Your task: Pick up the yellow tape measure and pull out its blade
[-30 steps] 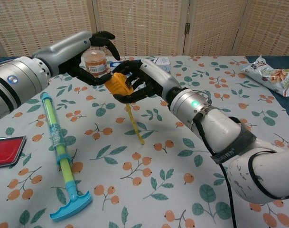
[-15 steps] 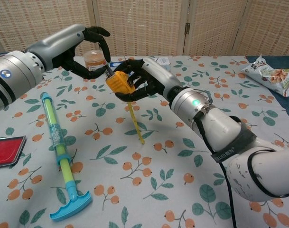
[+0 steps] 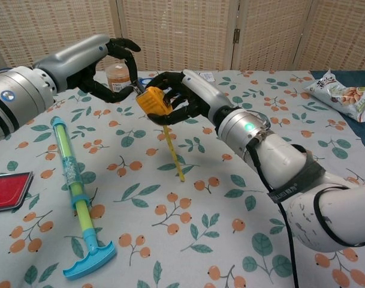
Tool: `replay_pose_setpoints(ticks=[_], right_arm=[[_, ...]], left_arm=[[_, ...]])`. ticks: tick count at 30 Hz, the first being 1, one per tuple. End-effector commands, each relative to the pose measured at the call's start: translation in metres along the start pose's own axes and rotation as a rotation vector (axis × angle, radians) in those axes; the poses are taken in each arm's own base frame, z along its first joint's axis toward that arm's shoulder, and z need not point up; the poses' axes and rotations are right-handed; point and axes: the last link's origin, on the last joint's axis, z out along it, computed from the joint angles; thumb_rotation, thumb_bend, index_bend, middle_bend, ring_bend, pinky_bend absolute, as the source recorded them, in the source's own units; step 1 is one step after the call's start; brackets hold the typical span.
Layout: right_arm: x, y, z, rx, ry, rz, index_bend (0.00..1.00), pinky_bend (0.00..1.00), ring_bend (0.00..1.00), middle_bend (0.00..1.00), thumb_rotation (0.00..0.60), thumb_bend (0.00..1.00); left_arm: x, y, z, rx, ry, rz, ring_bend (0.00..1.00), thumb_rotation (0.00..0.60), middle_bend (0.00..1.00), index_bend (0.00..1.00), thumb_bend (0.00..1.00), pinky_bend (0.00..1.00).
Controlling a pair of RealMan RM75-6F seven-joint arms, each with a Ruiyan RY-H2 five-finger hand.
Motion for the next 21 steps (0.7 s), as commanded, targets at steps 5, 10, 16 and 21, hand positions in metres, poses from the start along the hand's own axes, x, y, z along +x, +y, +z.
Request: replay_pose_setpoints(ticks=[5,10,16,21], right_arm=[[0.006,0.003,-0.003,-0.005,0.005,-0.024,0.54,0.33,0.46,0.52,0.600,0.45],[0.015,0.006,-0.008,-0.006,0.008,-0.075,0.54,0.33,0.46,0.52,0.600,0.45],[0.033,0.013,-0.019,-0.015,-0.003,-0.154,0.54,0.33,0.46,0.52,0.600,0.45],[0.056,0.024,-0.035,-0.045,-0.010,-0.224,0.54,0.33,0.46,0.52,0.600,0.45]], left_arm=[[0.004,-0.004,0.000,0.013,0.043,-0.060,0.07,0.600,0.18,0.57,0.84,0.00],[0.009,-0.011,0.000,0.033,0.079,-0.122,0.07,0.600,0.19,0.58,0.84,0.00],[0.021,-0.026,-0.003,0.063,0.140,-0.179,0.08,0.600,0.20,0.58,0.85,0.00],[0.032,-0.044,-0.008,0.097,0.191,-0.223,0.09,0.600,0.20,0.58,0.86,0.00]])
